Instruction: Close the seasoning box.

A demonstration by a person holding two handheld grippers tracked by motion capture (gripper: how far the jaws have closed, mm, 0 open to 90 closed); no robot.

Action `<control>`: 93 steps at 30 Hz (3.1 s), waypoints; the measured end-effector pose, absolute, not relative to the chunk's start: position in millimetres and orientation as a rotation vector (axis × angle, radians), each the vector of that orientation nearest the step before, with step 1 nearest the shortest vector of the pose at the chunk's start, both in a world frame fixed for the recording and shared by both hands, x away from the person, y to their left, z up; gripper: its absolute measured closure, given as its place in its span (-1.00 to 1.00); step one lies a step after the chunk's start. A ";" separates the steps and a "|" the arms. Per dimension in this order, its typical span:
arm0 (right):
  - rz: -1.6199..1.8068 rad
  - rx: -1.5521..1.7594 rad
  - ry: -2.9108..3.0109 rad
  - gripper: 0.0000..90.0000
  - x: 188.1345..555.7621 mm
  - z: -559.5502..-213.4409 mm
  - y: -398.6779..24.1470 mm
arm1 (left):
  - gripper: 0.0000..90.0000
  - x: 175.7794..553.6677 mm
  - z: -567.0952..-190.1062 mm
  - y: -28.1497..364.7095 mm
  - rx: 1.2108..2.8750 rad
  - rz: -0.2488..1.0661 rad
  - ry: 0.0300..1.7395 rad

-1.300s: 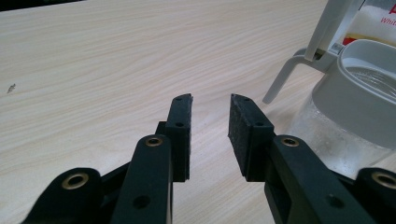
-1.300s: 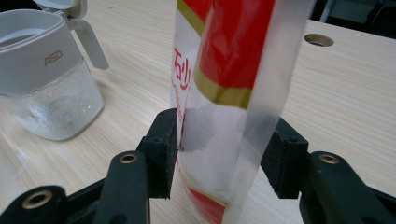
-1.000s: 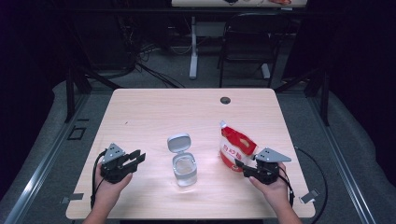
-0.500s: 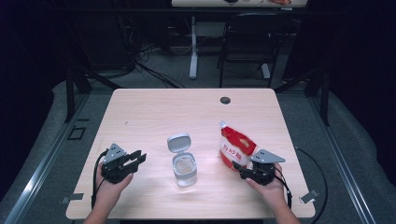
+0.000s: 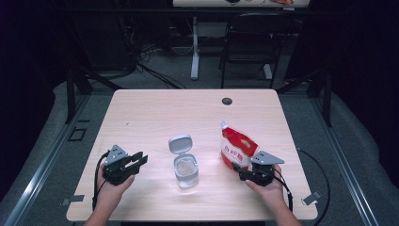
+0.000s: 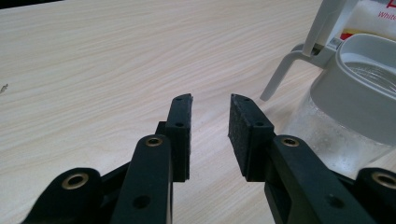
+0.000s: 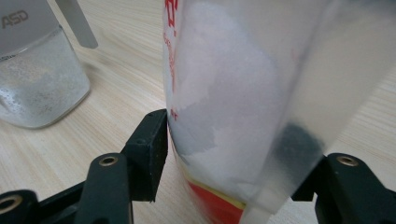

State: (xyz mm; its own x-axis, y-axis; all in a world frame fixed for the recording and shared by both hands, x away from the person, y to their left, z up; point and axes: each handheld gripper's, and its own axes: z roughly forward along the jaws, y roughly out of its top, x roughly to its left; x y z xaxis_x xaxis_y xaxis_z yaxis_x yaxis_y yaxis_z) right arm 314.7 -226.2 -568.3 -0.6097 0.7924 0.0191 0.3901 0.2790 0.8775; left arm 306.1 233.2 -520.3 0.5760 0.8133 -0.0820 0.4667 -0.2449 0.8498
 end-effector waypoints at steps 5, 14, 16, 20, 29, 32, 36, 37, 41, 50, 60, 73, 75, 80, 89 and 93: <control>1.290 1.064 2.128 -0.08 316.9 -571.3 -224.0 | 0.56 306.4 -520.8 232.8 1.891 0.473 1.036; 1.305 1.063 2.114 -0.06 320.1 -574.1 -221.1 | 0.56 306.7 -521.1 233.4 1.893 0.474 1.036; 1.310 1.062 2.115 -0.04 320.6 -574.2 -221.0 | 0.56 306.7 -521.2 233.4 1.894 0.474 1.036; 1.312 1.065 2.118 0.01 321.7 -573.5 -221.8 | 0.56 306.7 -521.0 234.0 1.897 0.474 1.037; 1.288 1.076 2.147 0.10 321.7 -568.7 -221.8 | 0.56 306.5 -520.8 234.3 1.896 0.475 1.038; 1.276 1.062 2.164 0.11 321.3 -566.7 -221.9 | 0.56 306.5 -520.5 234.5 1.894 0.477 1.039; 1.243 1.043 2.177 0.12 319.9 -563.2 -221.0 | 0.56 306.6 -520.2 235.6 1.894 0.479 1.038; 1.234 1.040 2.175 0.12 319.4 -562.6 -220.7 | 0.56 306.7 -520.1 235.6 1.894 0.479 1.038; 1.207 1.021 2.167 0.12 317.6 -559.3 -220.7 | 0.56 306.6 -520.3 235.3 1.893 0.480 1.036; 1.150 0.938 2.127 0.13 309.2 -547.2 -217.4 | 0.56 306.3 -519.9 235.6 1.895 0.480 1.037; 1.108 0.872 2.092 0.13 302.4 -537.8 -215.7 | 0.55 306.2 -519.9 235.9 1.888 0.483 1.039; 1.015 0.763 2.062 0.13 292.6 -528.6 -209.8 | 0.54 305.7 -519.6 236.5 1.884 0.482 1.044; 1.000 0.741 2.056 0.13 289.8 -526.6 -207.9 | 0.54 305.6 -519.6 236.7 1.883 0.482 1.043; 0.957 0.680 2.033 0.13 283.4 -522.0 -201.6 | 0.53 304.9 -518.9 236.8 1.876 0.482 1.043; 0.837 0.553 2.006 0.14 275.9 -516.0 -192.6 | 0.51 303.5 -517.3 237.3 1.872 0.480 1.046; 0.778 0.510 1.981 0.14 273.6 -514.8 -190.4 | 0.49 303.3 -517.3 236.4 1.863 0.480 1.044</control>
